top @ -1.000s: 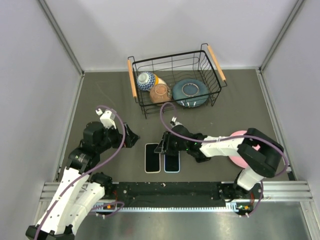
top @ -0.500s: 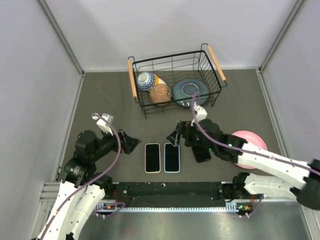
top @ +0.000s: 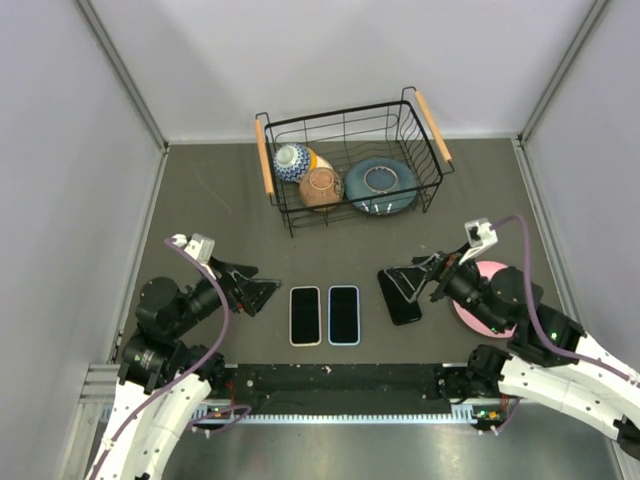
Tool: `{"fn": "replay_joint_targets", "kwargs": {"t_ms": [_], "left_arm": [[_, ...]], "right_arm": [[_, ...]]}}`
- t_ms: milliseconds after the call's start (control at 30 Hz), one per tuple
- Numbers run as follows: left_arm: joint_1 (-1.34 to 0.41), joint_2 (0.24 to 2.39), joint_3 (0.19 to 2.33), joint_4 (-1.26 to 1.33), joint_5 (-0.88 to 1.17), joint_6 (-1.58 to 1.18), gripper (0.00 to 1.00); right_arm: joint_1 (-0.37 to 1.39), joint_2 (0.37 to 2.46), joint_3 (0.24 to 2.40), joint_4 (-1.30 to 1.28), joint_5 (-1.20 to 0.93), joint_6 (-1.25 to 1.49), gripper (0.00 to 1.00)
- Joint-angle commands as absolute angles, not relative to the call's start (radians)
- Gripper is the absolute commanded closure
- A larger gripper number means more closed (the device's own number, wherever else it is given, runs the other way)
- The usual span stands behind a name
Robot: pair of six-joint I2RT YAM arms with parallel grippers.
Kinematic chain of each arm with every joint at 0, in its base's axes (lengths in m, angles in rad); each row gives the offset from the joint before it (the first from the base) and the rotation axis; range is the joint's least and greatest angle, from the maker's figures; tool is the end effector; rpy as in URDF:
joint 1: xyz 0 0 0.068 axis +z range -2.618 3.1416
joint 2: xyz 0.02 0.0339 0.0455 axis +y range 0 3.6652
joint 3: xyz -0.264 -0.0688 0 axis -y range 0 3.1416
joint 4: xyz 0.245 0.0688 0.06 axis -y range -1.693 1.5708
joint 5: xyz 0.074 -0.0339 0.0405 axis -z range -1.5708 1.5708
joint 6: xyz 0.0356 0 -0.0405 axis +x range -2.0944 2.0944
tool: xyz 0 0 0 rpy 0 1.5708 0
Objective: Put the phone into the phone case
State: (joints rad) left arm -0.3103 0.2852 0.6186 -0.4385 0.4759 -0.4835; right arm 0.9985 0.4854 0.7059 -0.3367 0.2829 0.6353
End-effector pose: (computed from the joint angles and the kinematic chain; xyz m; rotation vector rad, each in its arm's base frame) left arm 0.0746 -0.0411 0.3136 0.2257 1.7491 -0.9849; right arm 0.0733 0.0954 0.3363 -0.0989 1.7788 0.9746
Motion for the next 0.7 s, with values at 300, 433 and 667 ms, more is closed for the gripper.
{"fn": "replay_joint_targets", "kwargs": {"t_ms": [300, 433, 667], "left_arm": [[-0.308, 0.255, 0.595, -0.287, 0.532, -0.586, 0.01], [-0.308, 0.256, 0.612, -0.288, 0.546, -0.581, 0.01], [-0.308, 0.252, 0.627, -0.311, 0.538, -0.561, 0.01]], "right_arm": [[1.005, 0.394, 0.716, -0.405, 0.302, 0.591, 0.01], [1.005, 0.402, 0.723, -0.405, 0.301, 0.591, 0.01], [1.005, 0.414, 0.721, -0.406, 0.298, 0.606, 0.01]]}}
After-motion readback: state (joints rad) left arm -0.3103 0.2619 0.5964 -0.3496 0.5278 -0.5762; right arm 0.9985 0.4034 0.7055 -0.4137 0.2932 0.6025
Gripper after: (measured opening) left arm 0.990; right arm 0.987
